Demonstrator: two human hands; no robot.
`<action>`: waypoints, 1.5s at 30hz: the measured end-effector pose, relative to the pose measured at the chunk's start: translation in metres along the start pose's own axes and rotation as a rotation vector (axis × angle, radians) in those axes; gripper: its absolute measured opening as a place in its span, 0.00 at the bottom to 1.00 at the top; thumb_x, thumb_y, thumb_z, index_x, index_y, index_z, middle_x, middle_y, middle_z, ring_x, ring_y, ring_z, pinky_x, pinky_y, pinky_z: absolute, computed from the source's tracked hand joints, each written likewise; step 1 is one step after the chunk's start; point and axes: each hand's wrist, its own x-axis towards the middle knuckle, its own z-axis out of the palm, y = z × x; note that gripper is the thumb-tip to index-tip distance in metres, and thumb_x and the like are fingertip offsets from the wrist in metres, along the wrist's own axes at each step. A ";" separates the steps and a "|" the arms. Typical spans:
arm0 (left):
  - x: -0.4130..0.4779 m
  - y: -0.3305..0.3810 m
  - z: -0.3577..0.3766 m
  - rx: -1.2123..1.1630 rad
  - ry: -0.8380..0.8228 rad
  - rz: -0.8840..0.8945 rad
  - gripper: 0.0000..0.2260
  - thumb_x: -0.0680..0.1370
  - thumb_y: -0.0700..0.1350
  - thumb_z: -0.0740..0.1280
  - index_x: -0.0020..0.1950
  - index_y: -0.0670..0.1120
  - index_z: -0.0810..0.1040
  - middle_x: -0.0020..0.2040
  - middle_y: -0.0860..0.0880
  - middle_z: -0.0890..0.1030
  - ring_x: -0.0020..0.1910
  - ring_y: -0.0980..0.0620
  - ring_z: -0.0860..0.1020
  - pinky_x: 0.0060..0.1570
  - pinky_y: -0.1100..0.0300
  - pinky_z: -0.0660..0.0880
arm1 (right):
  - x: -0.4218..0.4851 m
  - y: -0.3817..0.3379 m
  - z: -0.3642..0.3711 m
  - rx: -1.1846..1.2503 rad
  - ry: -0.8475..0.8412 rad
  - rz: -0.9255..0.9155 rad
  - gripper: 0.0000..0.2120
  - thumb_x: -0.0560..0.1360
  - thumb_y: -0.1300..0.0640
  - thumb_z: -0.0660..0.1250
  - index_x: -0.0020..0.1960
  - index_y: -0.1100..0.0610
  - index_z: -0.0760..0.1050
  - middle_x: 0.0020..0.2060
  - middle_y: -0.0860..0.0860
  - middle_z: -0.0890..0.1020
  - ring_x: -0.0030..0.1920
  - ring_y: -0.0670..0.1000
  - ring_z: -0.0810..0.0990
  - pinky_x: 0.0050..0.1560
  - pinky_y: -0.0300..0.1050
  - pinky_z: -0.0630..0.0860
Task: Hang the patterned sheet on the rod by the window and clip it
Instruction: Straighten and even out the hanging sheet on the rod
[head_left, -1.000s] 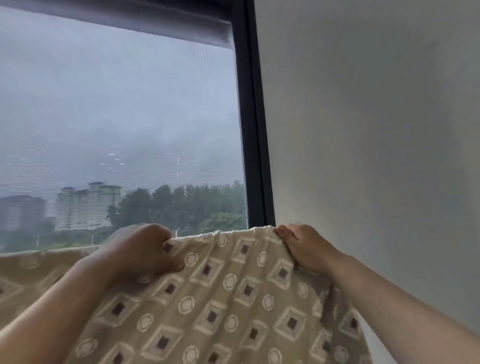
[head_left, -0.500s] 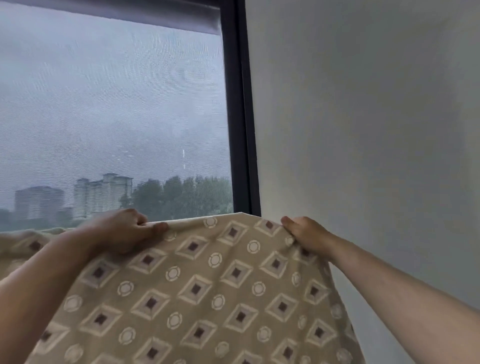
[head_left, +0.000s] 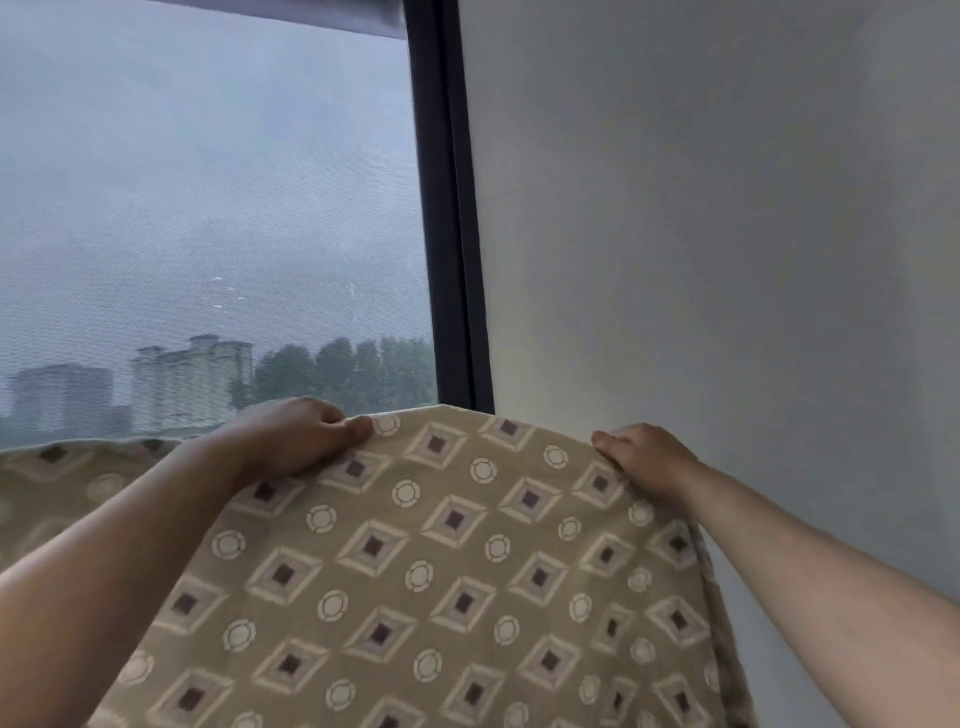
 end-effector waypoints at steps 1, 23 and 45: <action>0.002 0.005 0.000 -0.001 -0.011 -0.006 0.28 0.68 0.76 0.52 0.37 0.56 0.79 0.37 0.56 0.81 0.40 0.54 0.79 0.50 0.54 0.76 | -0.002 -0.002 0.003 0.107 -0.105 0.060 0.28 0.78 0.36 0.56 0.41 0.58 0.81 0.43 0.54 0.84 0.46 0.56 0.82 0.54 0.51 0.75; 0.008 0.006 0.048 0.166 0.198 0.100 0.28 0.73 0.59 0.68 0.70 0.52 0.67 0.66 0.46 0.73 0.66 0.44 0.70 0.67 0.49 0.63 | -0.017 -0.112 0.118 -0.247 0.303 -0.495 0.25 0.76 0.48 0.62 0.71 0.53 0.65 0.70 0.54 0.69 0.69 0.56 0.67 0.70 0.53 0.62; 0.014 -0.010 0.060 0.205 0.097 0.078 0.27 0.77 0.52 0.62 0.75 0.50 0.61 0.75 0.47 0.65 0.74 0.46 0.62 0.73 0.46 0.58 | -0.049 -0.120 0.188 -0.168 0.094 -0.587 0.25 0.75 0.58 0.61 0.72 0.58 0.66 0.75 0.59 0.61 0.76 0.58 0.55 0.77 0.53 0.47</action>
